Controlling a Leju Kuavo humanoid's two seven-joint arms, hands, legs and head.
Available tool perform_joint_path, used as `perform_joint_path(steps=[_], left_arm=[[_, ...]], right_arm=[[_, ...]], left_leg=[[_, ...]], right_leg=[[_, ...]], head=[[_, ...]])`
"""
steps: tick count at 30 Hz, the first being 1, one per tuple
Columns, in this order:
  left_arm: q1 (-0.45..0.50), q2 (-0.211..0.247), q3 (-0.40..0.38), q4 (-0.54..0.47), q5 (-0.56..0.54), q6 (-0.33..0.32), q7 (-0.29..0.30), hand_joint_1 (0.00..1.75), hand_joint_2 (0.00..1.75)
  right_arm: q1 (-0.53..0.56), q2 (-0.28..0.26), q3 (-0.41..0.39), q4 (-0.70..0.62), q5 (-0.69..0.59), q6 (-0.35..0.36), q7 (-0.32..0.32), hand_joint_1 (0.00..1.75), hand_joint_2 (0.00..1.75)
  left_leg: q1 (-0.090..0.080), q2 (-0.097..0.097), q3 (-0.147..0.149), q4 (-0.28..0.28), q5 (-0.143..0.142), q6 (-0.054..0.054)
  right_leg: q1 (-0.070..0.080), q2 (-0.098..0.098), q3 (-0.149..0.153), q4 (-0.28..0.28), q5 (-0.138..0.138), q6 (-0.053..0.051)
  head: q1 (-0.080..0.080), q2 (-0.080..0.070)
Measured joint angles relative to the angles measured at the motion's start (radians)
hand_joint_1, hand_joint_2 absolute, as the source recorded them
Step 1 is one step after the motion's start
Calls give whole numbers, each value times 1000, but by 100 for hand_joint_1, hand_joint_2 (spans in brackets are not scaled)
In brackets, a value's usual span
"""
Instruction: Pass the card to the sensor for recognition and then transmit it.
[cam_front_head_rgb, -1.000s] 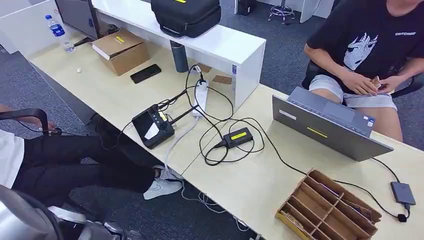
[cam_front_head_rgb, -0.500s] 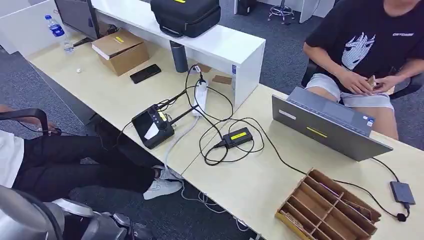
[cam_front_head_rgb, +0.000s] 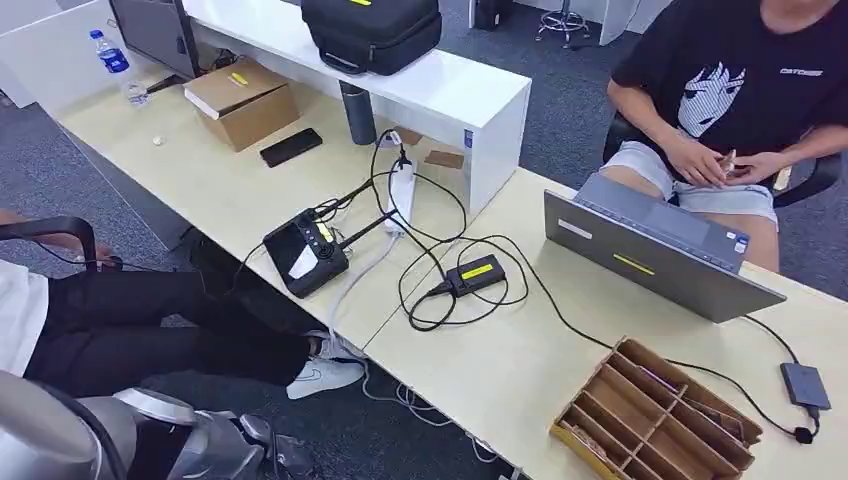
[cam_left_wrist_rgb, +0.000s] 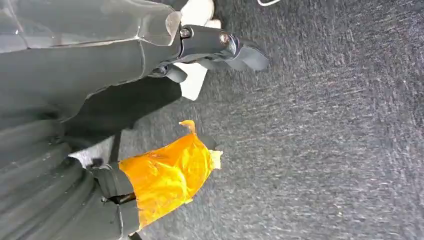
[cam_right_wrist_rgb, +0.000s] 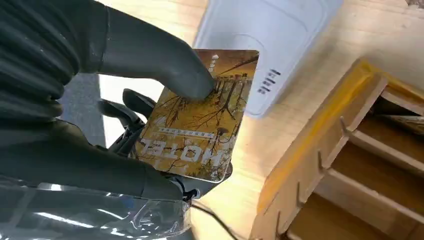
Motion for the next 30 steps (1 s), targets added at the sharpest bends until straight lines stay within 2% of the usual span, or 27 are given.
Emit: perform_joint_path(steps=[7,17,21,26,30], left_arm=[[-16,0,0,0,-40,-10,-11,0,175],[-28,1,0,0,-101,-11,-19,0,175],[-26,3,0,0,-116,-9,-19,0,175],[-16,13,0,0,-125,0,-17,0,175],[3,19,0,0,-115,16,-10,0,175]], right_arm=[[27,75,15,100,27,-17,3,175,175],[37,130,13,204,62,-45,1,175,175],[37,132,-3,213,63,-53,-3,175,175],[25,103,-48,196,44,-53,-5,175,175],[15,68,-114,147,41,-107,34,175,175]], left_leg=[[0,0,0,0,0,0],[0,0,1,0,0,0],[0,1,2,0,0,0],[-1,1,2,0,1,0],[-1,1,2,0,1,0]], right_leg=[[0,0,0,0,0,0],[0,0,1,0,0,0],[0,0,2,0,0,0],[0,0,2,0,1,0],[-1,1,2,0,1,0]], head=[[0,0],[0,0],[0,0],[0,0],[0,0]])
